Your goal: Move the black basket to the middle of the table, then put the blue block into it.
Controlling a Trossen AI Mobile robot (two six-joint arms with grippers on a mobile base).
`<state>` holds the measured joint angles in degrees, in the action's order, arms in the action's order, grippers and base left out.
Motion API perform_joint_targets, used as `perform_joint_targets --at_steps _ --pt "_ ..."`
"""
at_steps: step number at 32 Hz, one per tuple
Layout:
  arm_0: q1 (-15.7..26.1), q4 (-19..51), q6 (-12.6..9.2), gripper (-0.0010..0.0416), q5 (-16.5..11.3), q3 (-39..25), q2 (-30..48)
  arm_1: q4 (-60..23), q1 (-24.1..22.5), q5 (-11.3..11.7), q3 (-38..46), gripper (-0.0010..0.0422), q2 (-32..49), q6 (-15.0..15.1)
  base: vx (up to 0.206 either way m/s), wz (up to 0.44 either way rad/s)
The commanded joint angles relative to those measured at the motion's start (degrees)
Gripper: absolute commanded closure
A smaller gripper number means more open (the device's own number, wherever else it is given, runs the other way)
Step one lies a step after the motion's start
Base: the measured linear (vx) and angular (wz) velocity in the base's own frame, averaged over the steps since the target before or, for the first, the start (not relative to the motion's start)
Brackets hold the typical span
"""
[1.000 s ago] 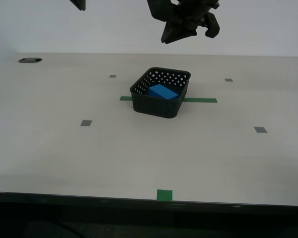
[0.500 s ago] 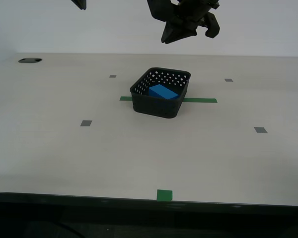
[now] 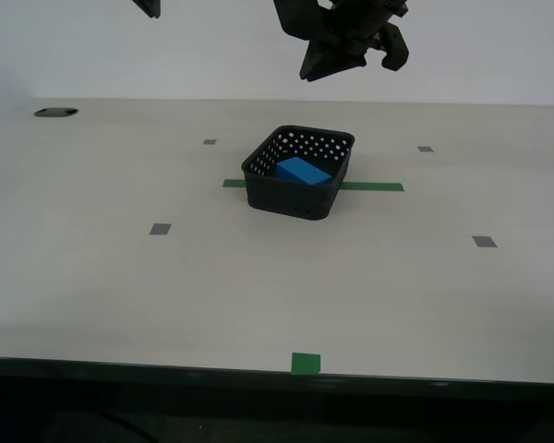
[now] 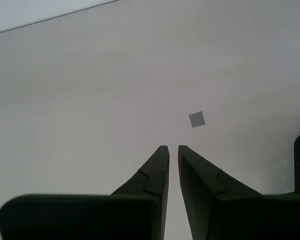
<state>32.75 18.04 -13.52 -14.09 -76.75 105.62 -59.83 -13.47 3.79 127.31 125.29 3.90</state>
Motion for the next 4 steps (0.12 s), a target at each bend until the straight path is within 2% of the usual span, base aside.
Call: perform_joint_targets --at_steps 1,4 --pt "0.0 -0.1 0.0 0.0369 0.0 0.0 0.0 0.0 0.0 -0.1 0.1 0.0389 -0.1 0.2 0.000 0.000" --pt "0.0 -0.1 0.0 0.0369 0.0 0.0 0.0 0.0 0.0 -0.1 0.1 0.0389 -0.1 0.2 0.000 0.000"
